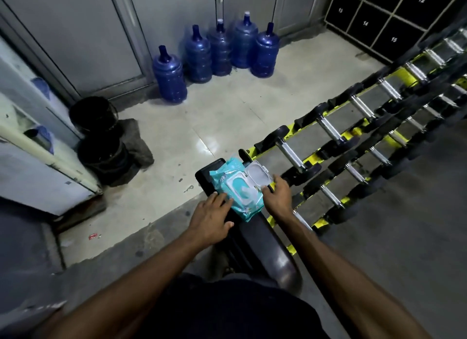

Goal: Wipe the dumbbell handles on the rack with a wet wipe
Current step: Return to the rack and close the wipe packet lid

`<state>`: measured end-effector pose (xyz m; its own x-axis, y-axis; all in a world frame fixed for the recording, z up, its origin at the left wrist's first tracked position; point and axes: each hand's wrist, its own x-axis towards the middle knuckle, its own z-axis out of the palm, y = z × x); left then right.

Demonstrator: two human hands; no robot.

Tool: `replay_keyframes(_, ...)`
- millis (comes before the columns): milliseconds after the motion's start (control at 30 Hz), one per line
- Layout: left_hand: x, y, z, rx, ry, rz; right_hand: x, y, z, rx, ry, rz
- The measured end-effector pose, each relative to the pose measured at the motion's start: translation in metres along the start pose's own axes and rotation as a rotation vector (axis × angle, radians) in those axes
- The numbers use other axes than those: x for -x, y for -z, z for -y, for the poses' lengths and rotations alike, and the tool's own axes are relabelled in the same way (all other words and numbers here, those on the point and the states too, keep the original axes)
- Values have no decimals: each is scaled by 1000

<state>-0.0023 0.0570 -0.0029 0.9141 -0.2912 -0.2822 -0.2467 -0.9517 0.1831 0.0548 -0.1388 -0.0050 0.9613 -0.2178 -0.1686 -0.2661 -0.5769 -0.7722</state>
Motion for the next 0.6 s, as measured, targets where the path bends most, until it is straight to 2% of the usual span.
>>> replay_keyframes(133,-2,-10,-1,-5,39,64,-4,7,-1,-9,103,56)
replay_keyframes(267,-6,-13,-6,34,68,77,-7,6,-11,229,121,142)
replay_keyframes(333,-8,-13,-7,42,77,73,-10,2,-10,276,87,108)
replay_keyframes(433,-11,-11,-7,62,79,50,-19,-4,-3,424,132,-45)
replay_keyframes(500,-12,-10,-6,68,71,20,-25,-7,-2,580,271,-111)
replay_keyframes(600,-14,-7,-6,91,88,-26,-27,-13,-9,678,672,-121)
